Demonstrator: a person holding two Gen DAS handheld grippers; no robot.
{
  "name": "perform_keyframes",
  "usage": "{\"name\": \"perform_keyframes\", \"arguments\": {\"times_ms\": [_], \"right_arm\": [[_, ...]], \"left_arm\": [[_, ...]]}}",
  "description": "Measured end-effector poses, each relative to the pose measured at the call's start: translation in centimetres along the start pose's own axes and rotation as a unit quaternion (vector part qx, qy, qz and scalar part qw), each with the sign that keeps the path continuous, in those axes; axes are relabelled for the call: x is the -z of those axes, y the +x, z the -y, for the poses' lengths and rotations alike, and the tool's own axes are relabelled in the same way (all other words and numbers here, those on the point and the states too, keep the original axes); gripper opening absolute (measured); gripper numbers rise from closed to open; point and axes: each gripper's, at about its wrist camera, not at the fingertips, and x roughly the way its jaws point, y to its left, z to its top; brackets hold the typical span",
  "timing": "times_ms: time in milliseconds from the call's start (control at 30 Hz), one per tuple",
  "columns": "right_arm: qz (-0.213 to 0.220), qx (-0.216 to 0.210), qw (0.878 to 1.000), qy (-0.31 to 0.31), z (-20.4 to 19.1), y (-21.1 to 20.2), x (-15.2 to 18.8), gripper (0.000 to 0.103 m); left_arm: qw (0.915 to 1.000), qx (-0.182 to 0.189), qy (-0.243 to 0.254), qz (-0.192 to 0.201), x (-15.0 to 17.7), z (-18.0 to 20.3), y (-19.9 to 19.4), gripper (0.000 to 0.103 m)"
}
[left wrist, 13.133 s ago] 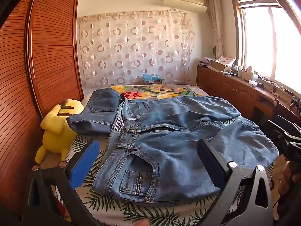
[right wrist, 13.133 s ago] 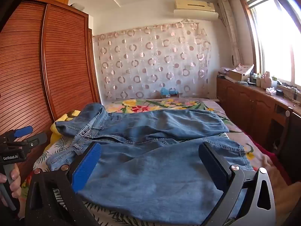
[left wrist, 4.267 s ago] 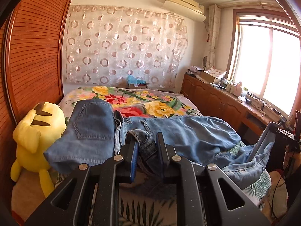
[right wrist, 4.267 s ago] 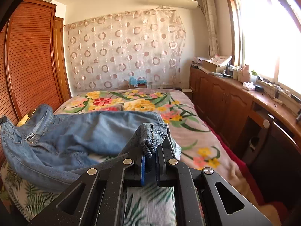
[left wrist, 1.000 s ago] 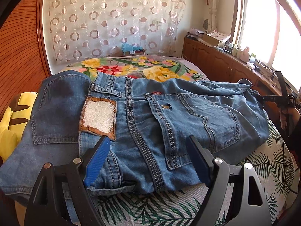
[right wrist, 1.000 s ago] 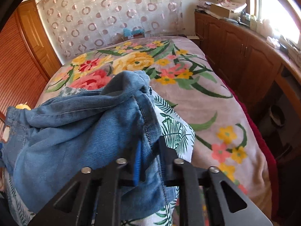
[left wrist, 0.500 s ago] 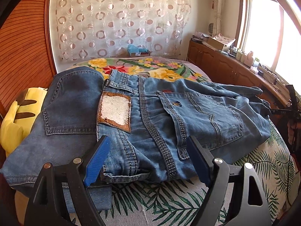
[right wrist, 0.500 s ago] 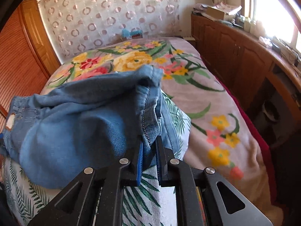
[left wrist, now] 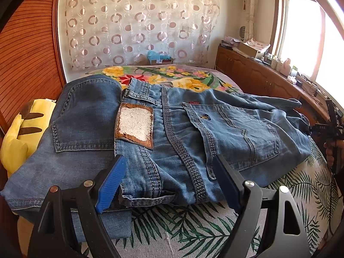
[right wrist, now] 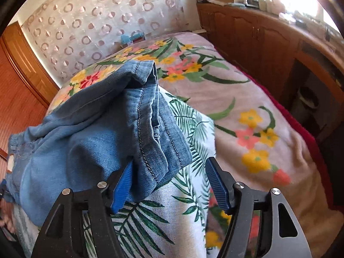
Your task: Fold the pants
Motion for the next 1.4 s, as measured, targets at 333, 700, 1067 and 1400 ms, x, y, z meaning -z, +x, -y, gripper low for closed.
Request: {"name": "perform_keyframes", "arguments": {"times_ms": [333, 700, 1067, 1400], "right_arm": [[-0.017, -0.050, 0.998, 0.030, 1.1, 0.7, -0.6, 0.056], [0.075, -0.022, 0.996, -0.044, -1.6, -2.6, 1.0, 0.017], [0.081, -0.005, 0.993, -0.086, -2.7, -1.6, 2.2, 0.017], [0.074, -0.007, 0.993, -0.087, -3.1, -1.7, 1.5, 0.017]], "left_arm": [[0.9997, -0.019, -0.013, 0.003, 0.6, -1.6, -0.9, 0.083], [0.9979, -0.056, -0.033, 0.002, 1.5, -3.7, -1.8, 0.083], [0.9989, -0.041, -0.024, 0.004, 2.1, -3.1, -1.8, 0.061], [0.9992, -0.023, -0.017, -0.028, 2.4, -2.3, -0.4, 0.046]]}}
